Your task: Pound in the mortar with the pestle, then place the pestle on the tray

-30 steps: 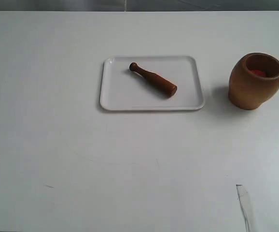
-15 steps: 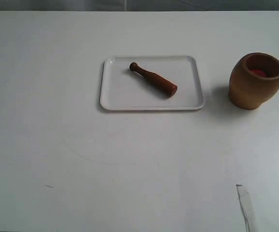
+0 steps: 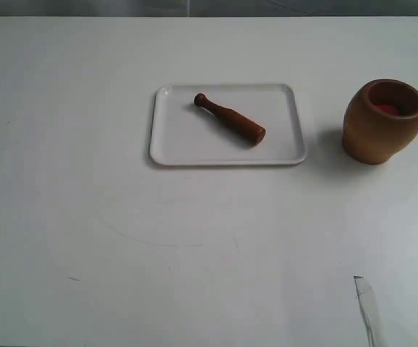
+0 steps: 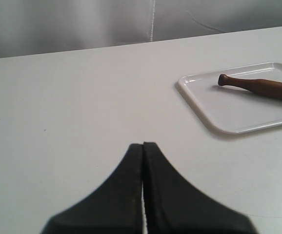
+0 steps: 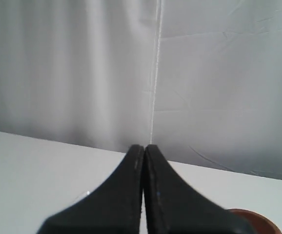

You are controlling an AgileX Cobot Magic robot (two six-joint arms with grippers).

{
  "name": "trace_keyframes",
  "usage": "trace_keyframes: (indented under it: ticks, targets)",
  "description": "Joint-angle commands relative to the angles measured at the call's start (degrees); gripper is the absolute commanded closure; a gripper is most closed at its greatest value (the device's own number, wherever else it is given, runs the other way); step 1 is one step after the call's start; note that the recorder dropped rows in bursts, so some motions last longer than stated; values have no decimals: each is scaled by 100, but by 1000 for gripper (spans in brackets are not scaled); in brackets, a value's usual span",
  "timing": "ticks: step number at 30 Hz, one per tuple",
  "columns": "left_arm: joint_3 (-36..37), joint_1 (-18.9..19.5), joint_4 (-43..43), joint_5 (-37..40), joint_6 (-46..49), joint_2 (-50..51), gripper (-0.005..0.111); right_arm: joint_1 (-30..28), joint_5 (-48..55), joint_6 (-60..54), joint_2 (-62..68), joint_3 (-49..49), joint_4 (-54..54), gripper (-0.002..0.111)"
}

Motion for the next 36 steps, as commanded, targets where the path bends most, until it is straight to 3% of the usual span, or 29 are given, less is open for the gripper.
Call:
trace_keyframes:
  ticks: [1,6,20,23,30,36]
  targets:
    - [3,-44,-42,-17,-47,-7,107,-33,149,-1,-23,39,407,108]
    - [3,-44,-42,-17,-47,-7,107,-33,134,801,-23,39,-458,108]
    - [3,-44,-42,-17,-47,-7,107,-33,515,1607,-23,39,-162,108]
    - [3,-44,-42,-17,-47,-7,107,-33,479,1038,-23,39,469,108]
    - [3,-44,-42,-17,-47,-7,107,-33,-790,-2607,-23,39,3180,108]
    - [3,-44,-42,-17,-47,-7,107,-33,-771,-3467,-23,39,4578,108]
